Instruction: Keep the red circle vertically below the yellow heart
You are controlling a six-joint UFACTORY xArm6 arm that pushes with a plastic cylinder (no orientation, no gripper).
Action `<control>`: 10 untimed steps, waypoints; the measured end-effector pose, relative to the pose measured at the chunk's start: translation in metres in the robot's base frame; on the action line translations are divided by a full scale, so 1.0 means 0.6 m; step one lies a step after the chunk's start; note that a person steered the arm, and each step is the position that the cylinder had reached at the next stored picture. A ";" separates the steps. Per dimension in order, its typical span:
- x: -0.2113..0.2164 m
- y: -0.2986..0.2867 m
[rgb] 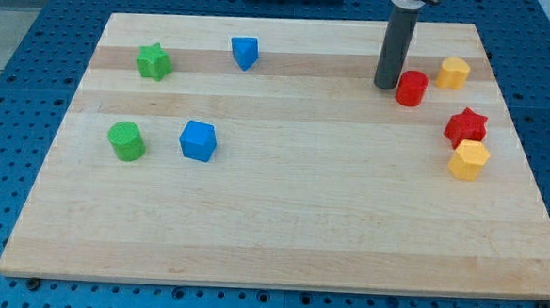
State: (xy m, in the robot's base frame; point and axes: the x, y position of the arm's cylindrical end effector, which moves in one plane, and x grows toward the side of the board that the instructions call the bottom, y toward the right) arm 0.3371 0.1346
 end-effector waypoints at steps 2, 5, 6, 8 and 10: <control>0.023 0.021; 0.026 0.078; 0.026 0.095; 0.029 0.031; 0.074 -0.086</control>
State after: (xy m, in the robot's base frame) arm 0.3812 0.0829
